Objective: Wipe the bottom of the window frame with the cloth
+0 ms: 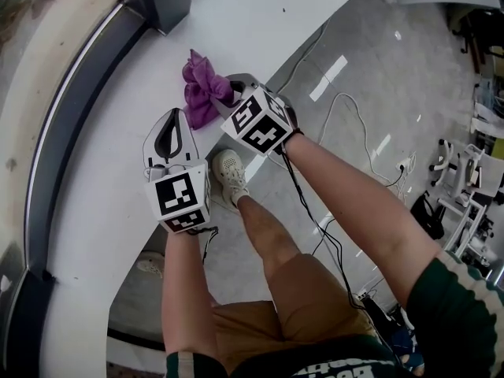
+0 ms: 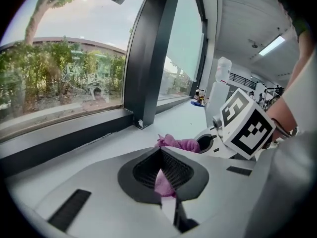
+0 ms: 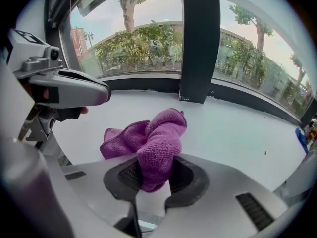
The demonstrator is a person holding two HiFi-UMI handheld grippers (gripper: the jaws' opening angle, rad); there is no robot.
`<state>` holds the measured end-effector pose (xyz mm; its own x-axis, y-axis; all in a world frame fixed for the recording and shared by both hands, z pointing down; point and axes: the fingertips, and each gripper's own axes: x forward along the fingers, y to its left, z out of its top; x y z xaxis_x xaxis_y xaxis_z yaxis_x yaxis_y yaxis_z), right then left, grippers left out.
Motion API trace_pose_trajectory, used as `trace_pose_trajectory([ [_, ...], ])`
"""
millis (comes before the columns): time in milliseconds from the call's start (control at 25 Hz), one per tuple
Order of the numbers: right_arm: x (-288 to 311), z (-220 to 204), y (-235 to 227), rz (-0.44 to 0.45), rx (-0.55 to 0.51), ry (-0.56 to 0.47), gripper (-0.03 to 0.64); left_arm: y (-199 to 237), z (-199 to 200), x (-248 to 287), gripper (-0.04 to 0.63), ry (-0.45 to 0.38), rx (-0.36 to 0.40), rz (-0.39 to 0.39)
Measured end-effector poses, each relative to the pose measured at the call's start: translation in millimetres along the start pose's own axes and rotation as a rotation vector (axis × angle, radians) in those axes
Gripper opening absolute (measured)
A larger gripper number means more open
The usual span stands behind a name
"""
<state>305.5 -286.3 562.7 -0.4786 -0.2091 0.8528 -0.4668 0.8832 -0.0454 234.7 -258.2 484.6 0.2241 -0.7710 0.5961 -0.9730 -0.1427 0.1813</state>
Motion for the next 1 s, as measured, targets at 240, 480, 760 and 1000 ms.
trace_pose_trajectory([
  [240, -3, -2, 1, -0.018, 0.013, 0.004, 0.103, -2, -5, -8, 0.006, -0.005, -0.012, -0.002],
  [480, 0, 2, 12, -0.043, -0.008, 0.004, 0.103, 7, -6, -25, 0.006, -0.014, -0.023, 0.001],
  [760, 7, 12, 45, -0.017, -0.048, 0.008, 0.103, 22, -13, -49, 0.006, -0.008, -0.022, 0.022],
  [1000, 12, 18, 81, 0.000, -0.064, 0.010, 0.103, 42, -25, -81, 0.006, 0.001, -0.035, 0.050],
])
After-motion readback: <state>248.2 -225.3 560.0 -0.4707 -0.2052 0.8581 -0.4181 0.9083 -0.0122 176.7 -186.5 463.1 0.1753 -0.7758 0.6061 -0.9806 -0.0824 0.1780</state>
